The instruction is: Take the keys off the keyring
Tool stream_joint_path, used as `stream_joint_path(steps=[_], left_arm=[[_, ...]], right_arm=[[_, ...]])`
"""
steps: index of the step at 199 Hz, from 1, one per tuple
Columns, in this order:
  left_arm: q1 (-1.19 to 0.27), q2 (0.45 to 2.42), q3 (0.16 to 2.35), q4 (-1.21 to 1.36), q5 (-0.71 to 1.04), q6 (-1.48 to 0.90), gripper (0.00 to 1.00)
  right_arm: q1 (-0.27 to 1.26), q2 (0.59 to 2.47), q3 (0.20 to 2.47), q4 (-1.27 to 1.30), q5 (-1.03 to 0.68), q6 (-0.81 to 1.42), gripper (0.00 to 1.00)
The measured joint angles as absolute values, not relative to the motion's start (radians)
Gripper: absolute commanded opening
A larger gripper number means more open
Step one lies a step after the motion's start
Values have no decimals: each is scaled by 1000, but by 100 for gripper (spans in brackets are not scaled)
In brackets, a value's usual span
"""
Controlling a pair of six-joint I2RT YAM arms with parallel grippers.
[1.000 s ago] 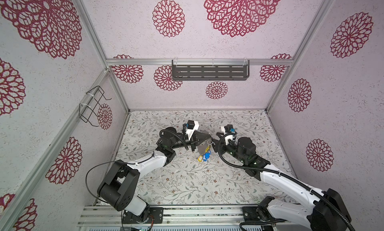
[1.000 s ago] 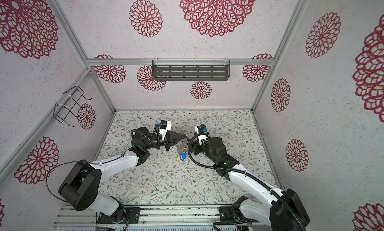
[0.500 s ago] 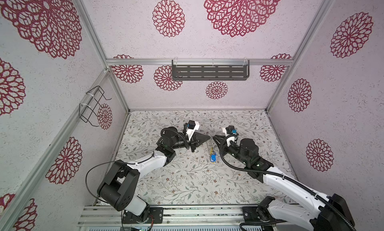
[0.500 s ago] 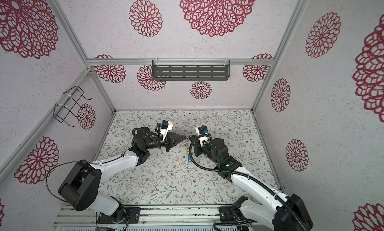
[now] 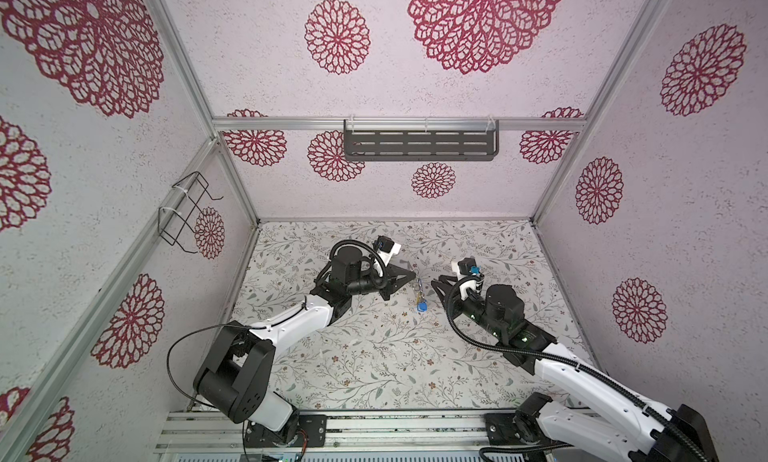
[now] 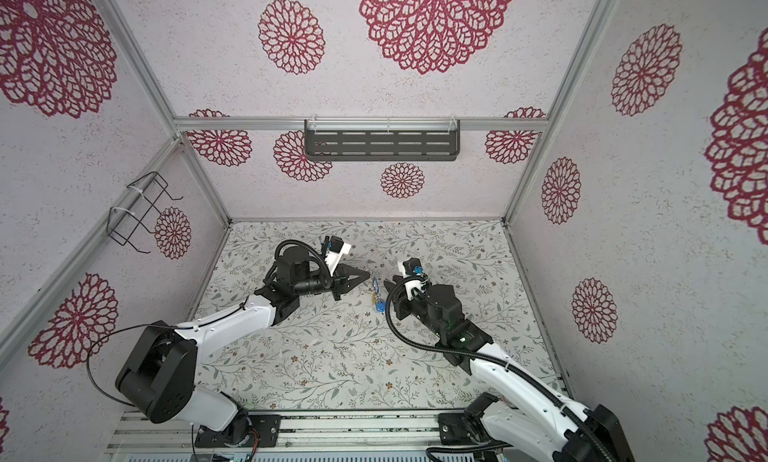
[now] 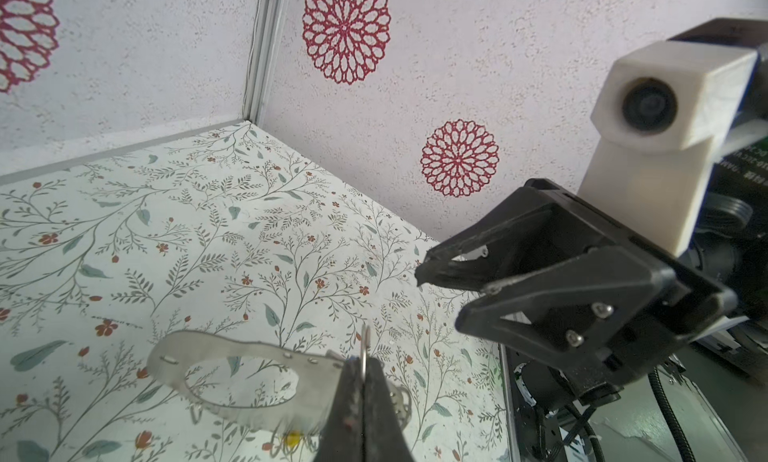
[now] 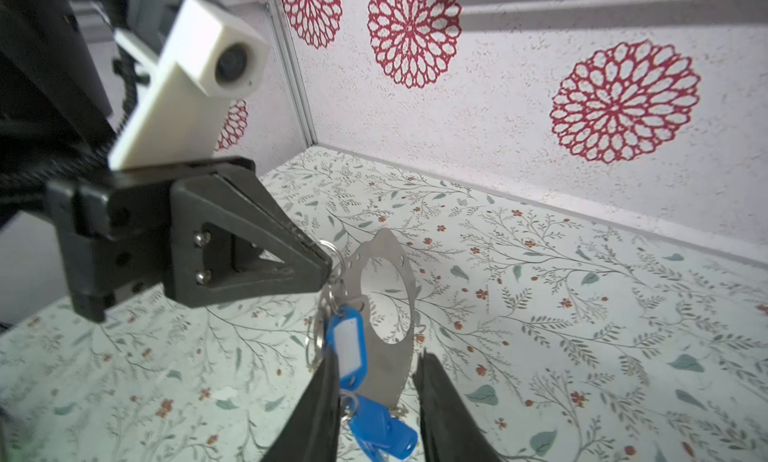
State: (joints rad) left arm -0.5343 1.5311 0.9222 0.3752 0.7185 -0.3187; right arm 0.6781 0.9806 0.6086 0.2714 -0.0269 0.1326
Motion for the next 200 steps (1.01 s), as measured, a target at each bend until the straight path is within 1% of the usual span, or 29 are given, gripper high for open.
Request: stream_joint_path(steps=[23, 38, 82, 142, 200], left_arm=[[-531, 1531, 922, 371, 735, -319, 0], [-530, 1531, 923, 368, 752, -320, 0], [-528, 1531, 933, 361, 832, -328, 0], [-523, 1531, 949, 381, 933, -346, 0], [-521, 1531, 971, 310, 954, -308, 0]], right_arm=[[678, 1017, 585, 272, -41, 132, 54], [678, 1039, 583, 273, -59, 132, 57], [678, 1059, 584, 277, -97, 126, 60], [678, 1111, 618, 295, -142, 109, 71], [678, 1137, 649, 305, -159, 68, 72]])
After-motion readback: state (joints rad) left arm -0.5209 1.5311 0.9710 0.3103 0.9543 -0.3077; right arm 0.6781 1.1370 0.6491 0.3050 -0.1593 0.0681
